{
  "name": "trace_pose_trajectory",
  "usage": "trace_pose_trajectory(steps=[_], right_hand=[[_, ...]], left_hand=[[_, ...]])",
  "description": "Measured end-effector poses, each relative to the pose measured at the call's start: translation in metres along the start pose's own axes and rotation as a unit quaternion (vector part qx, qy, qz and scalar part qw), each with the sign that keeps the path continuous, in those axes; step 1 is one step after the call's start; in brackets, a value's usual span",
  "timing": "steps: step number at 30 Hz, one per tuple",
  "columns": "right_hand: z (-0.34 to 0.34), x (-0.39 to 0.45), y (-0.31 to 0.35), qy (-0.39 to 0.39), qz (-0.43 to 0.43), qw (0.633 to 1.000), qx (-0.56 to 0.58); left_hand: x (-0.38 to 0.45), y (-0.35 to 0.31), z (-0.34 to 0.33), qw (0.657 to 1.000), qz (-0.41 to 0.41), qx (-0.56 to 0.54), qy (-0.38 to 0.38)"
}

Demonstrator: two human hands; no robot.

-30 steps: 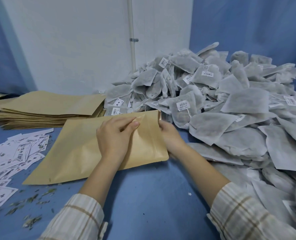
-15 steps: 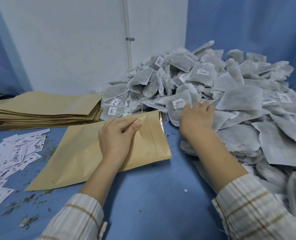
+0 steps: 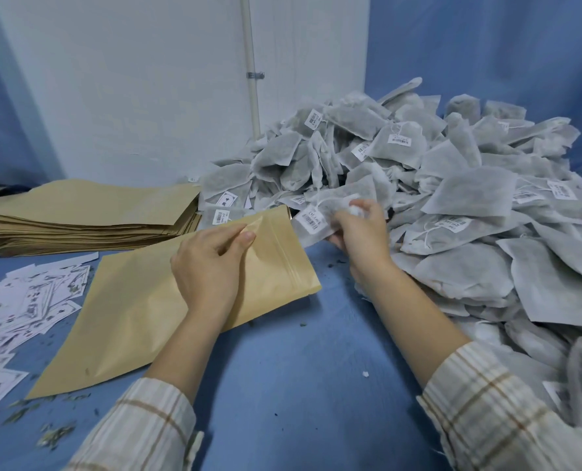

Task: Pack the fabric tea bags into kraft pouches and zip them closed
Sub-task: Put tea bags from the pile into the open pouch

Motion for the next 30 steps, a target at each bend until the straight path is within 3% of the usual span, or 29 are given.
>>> trace_pose_trajectory(steps=[3, 5, 7, 9, 10, 12, 14, 15, 17, 18, 19, 21, 23, 26, 28, 30], right_hand=[[-0.019, -0.010, -0.018, 0.133, -0.050, 0.989, -0.029], [-0.031, -0.021, -0.019, 0.252, -0.074, 0.961, -0.086], [-0.036, -0.028, -0.021, 0.323, -0.153, 0.921, -0.156], [-0.034, -0.026, -0.028, 0.303, -0.239, 0.899, -0.207], [-0.036, -0.026, -0.029, 0.310, -0.237, 0.889, -0.238], [-0.040, -0.019, -0.026, 0.301, -0.142, 0.910, -0.249], [-0.029, 0.000, -0.019, 0.191, -0.016, 0.952, -0.237], [-0.020, 0.009, -0.016, 0.119, 0.044, 0.945, -0.301], [-0.001, 0.023, -0.011, -0.029, 0.112, 0.877, -0.466], [0.009, 0.029, -0.013, -0.071, 0.103, 0.840, -0.528], [0.015, 0.035, -0.019, -0.074, 0.063, 0.819, -0.566], [0.020, 0.040, -0.031, -0.026, -0.022, 0.811, -0.583], [0.021, 0.039, -0.039, -0.018, -0.024, 0.827, -0.562], [0.020, 0.034, -0.033, -0.050, 0.034, 0.910, -0.410], [0.022, 0.035, -0.030, -0.035, 0.006, 0.976, -0.214], [0.023, 0.035, -0.024, 0.006, -0.067, 0.997, 0.046]], left_hand=[[0.000, -0.002, 0.000, 1.000, -0.001, -0.018, -0.004], [0.001, -0.006, -0.003, 0.999, -0.006, -0.043, 0.020], [0.001, -0.011, -0.008, 0.997, -0.027, -0.055, 0.046], [0.000, -0.016, -0.011, 0.996, -0.069, -0.029, 0.051], [0.000, -0.017, -0.012, 0.995, -0.086, -0.012, 0.050], [0.000, -0.013, -0.011, 0.996, -0.081, 0.000, 0.040], [0.002, -0.007, -0.008, 0.998, -0.051, -0.013, 0.024], [0.002, -0.005, -0.007, 0.999, -0.044, -0.015, 0.017], [0.002, -0.004, -0.006, 0.999, -0.045, -0.001, 0.013], [0.002, -0.004, -0.007, 0.999, -0.044, 0.009, 0.014], [0.002, -0.004, -0.007, 0.999, -0.038, 0.019, 0.017], [0.002, -0.002, -0.008, 0.999, -0.027, 0.027, 0.023], [0.002, -0.001, -0.007, 0.999, -0.026, 0.031, 0.025], [0.003, -0.001, -0.003, 0.999, -0.017, 0.031, 0.012], [0.004, 0.000, 0.000, 1.000, -0.008, 0.025, 0.002], [0.006, 0.001, 0.003, 1.000, -0.003, 0.019, -0.007]])
Point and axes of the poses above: each hand's wrist, its own x-axis towards the middle knuckle, its own z-axis out of the back of the hand, y = z × x, the point moved 3 cm from there along x, towards the middle knuckle, and after that the axes turned 8 degrees about y, right-handed, at the moved point
